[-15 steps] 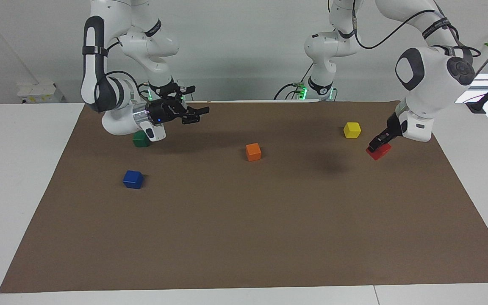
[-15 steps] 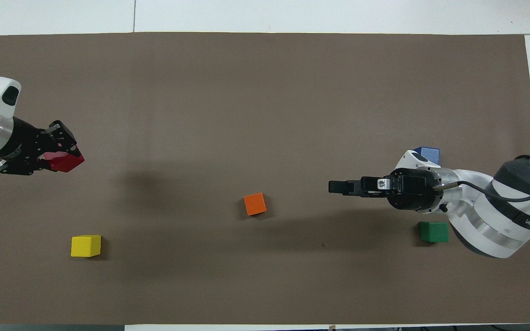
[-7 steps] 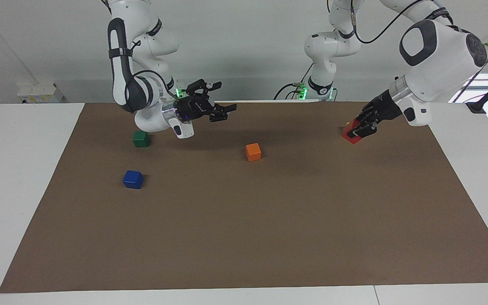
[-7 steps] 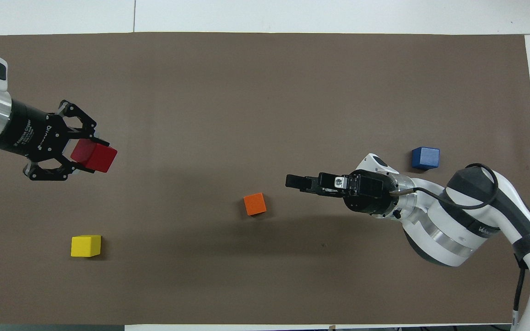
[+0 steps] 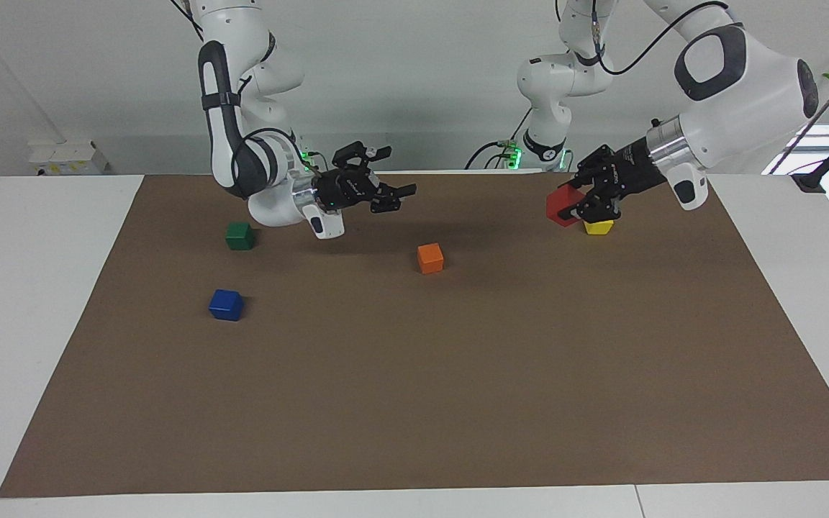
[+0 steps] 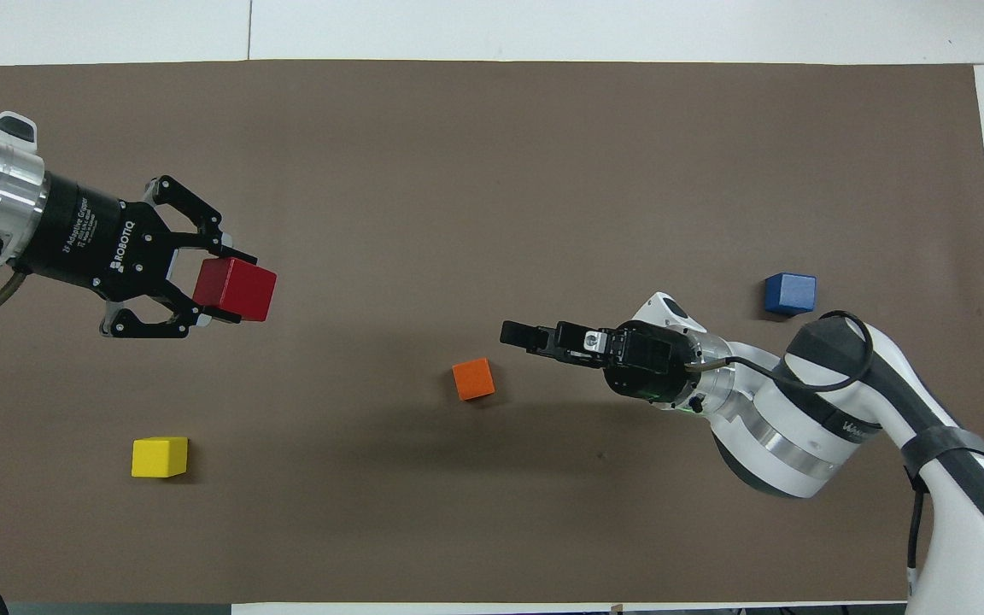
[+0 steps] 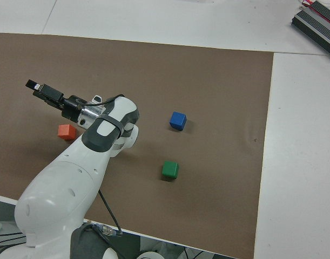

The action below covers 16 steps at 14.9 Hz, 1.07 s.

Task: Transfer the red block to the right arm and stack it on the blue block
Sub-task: 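Lift the red cube with the left gripper while the right gripper advances, then grasp the red cube with the right gripper beside the left gripper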

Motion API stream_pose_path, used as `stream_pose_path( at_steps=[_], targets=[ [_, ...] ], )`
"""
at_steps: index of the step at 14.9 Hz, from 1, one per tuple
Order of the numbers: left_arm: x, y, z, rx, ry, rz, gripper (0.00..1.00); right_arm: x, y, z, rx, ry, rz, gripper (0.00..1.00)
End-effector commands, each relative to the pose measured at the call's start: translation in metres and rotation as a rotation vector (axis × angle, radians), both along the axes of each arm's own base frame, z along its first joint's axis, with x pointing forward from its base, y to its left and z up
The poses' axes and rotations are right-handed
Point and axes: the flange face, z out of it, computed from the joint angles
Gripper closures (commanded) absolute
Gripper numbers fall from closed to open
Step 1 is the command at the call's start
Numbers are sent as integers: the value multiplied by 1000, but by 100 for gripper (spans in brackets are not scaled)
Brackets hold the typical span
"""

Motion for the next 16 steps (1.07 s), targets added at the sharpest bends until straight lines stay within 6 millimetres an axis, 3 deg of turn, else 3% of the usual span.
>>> stream_pose_path(
  at_steps=[1, 6, 10, 16],
  targets=[
    [1, -28, 17, -41, 58, 24, 100, 6, 11, -14, -17, -20, -39, 0],
    [-3, -70, 57, -109, 51, 120, 100, 10, 55, -25, 31, -13, -83, 0],
    [-17, -103, 64, -120, 36, 61, 100, 7, 80, -14, 80, 6, -111, 0],
    [-21, -115, 65, -118, 14, 58, 100, 10, 101, -1, 123, 15, -146, 0]
  ],
)
